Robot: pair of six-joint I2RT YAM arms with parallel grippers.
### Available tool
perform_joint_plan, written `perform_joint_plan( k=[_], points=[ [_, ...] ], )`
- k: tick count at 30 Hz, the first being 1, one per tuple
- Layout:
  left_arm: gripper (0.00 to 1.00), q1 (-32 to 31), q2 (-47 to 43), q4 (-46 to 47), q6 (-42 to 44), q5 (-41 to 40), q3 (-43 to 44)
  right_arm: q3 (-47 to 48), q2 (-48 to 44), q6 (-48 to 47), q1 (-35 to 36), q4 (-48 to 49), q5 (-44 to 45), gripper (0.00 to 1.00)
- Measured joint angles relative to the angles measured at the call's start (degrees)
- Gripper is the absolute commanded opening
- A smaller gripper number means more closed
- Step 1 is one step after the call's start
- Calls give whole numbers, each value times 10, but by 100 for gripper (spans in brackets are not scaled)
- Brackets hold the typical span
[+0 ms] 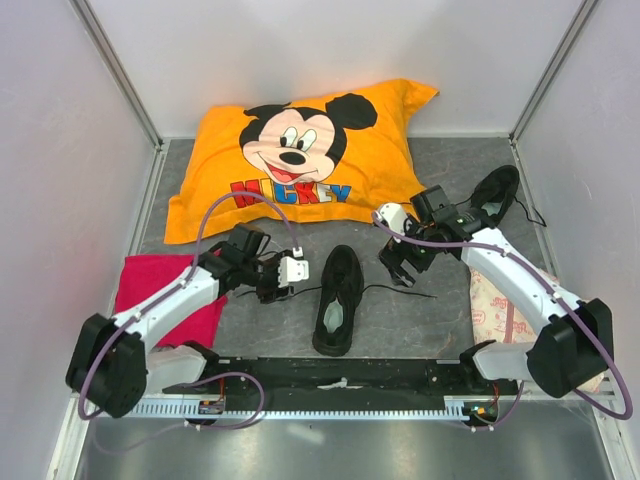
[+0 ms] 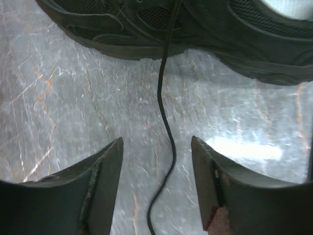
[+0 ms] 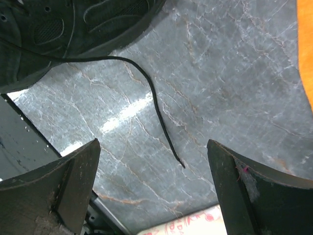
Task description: Tie the shoes
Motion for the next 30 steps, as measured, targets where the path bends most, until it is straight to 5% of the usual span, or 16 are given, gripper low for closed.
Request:
perform_joint_plan(
  k=[23,30],
  points=[
    [35,-59,172,-12,34,36,110,-37,38,-7,0,-1,29,98],
    [38,-59,192,-26,53,37,125,-37,38,-7,0,-2,37,98]
  ],
)
